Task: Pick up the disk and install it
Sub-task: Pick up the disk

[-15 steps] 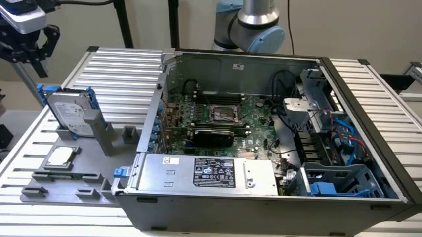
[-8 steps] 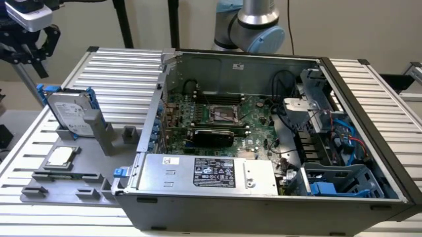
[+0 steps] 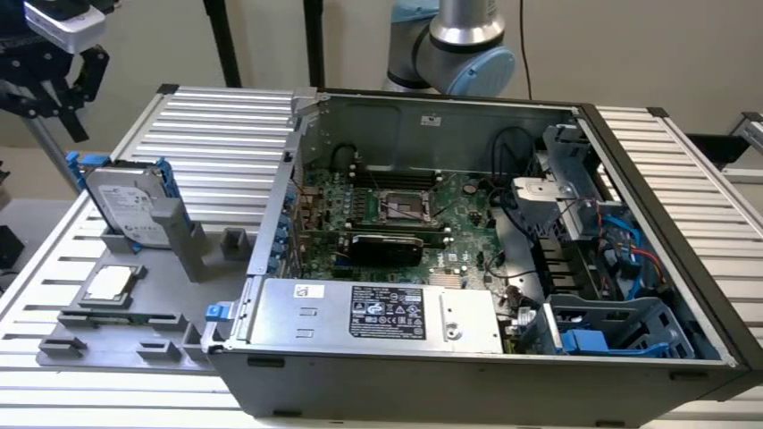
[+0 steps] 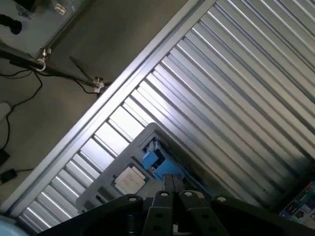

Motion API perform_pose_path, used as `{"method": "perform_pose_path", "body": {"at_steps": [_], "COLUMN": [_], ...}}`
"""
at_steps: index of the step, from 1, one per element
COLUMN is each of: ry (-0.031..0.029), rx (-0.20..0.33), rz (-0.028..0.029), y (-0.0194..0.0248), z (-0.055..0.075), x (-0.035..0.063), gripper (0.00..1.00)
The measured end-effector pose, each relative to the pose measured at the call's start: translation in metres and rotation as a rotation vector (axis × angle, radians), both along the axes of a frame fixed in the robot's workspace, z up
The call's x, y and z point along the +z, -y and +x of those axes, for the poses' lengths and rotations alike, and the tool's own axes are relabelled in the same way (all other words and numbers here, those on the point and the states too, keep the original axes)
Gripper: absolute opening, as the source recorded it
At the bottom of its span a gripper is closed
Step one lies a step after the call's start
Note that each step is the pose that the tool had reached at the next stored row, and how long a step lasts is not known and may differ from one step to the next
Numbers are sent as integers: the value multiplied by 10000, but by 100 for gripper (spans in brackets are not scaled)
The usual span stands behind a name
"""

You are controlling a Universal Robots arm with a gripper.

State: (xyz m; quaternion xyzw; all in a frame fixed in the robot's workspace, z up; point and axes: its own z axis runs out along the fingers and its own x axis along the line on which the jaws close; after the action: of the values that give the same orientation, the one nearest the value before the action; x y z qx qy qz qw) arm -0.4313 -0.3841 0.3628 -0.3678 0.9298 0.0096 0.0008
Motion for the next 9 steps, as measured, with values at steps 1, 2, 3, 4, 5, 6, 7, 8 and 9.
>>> {"method": "perform_pose_path", "body": {"at_steps": [1, 2, 3, 4, 5, 6, 7, 8, 9], "ry": [0, 0, 2, 3, 3, 4, 5, 6, 7], "rx": [186, 355, 552, 731, 907, 1092, 1271, 1452, 1630], "rz": [0, 0, 0, 0, 0, 1, 1, 1, 0], "y": [0, 0, 0, 1, 1, 1, 1, 0, 1], "z": [0, 0, 0, 1, 1, 0, 0, 1, 0], "x": [-2, -3, -6, -9, -12, -17, -22, -27, -31], "gripper": [0, 0, 0, 0, 0, 0, 0, 0, 0]}}
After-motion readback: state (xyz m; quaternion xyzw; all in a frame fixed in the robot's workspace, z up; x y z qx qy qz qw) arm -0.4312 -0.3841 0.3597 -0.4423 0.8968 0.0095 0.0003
